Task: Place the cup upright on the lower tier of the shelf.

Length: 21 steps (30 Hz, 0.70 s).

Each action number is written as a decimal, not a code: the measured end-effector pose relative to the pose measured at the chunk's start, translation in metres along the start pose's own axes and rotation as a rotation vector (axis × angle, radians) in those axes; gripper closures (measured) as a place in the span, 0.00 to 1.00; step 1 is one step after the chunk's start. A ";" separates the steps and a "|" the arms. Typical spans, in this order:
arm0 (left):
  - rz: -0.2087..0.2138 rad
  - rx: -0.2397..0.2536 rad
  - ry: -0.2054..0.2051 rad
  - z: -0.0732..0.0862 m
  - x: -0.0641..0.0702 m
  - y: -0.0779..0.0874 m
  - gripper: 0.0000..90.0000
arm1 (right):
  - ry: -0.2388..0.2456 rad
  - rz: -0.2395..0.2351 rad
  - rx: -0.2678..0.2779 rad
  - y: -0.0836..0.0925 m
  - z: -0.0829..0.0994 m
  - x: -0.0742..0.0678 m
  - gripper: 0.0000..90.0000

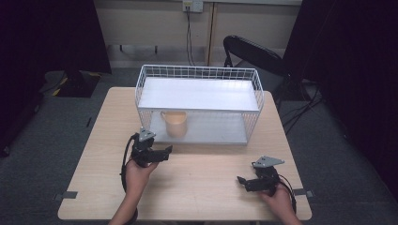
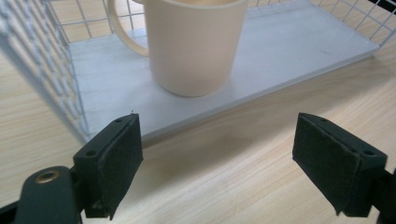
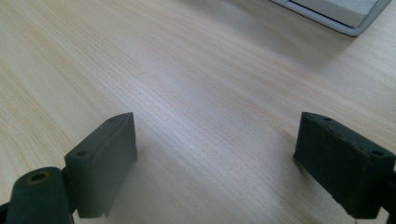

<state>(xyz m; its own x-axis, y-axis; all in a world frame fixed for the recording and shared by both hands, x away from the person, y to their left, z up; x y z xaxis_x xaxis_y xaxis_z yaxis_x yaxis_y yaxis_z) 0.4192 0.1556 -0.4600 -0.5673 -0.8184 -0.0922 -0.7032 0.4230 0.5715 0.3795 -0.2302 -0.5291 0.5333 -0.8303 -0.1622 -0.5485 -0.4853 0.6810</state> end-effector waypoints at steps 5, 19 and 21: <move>-0.004 0.003 0.005 0.007 -0.007 0.013 0.18 | 0.000 0.000 0.000 0.000 0.000 0.000 0.13; -0.007 -0.015 0.021 0.042 -0.019 0.036 0.18 | 0.000 0.000 0.000 0.000 0.000 0.000 0.13; -0.008 -0.017 0.021 0.045 -0.020 0.038 0.18 | 0.000 0.000 0.000 0.000 0.000 0.000 0.13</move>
<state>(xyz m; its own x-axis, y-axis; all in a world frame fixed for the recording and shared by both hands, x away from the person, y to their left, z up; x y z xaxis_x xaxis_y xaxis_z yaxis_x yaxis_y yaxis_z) 0.3844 0.2059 -0.4727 -0.5523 -0.8298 -0.0800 -0.7001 0.4095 0.5849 0.3795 -0.2302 -0.5291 0.5330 -0.8304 -0.1620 -0.5486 -0.4850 0.6811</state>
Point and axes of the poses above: each handheld gripper's, and its own axes: y roughly backward along the jaws, z roughly out of its underside, x roughly to its right, the point moved 4 cm from there along -y, roughly forward along the jaws, and after that the axes turned 13 degrees about -y, right-handed, at the moved point
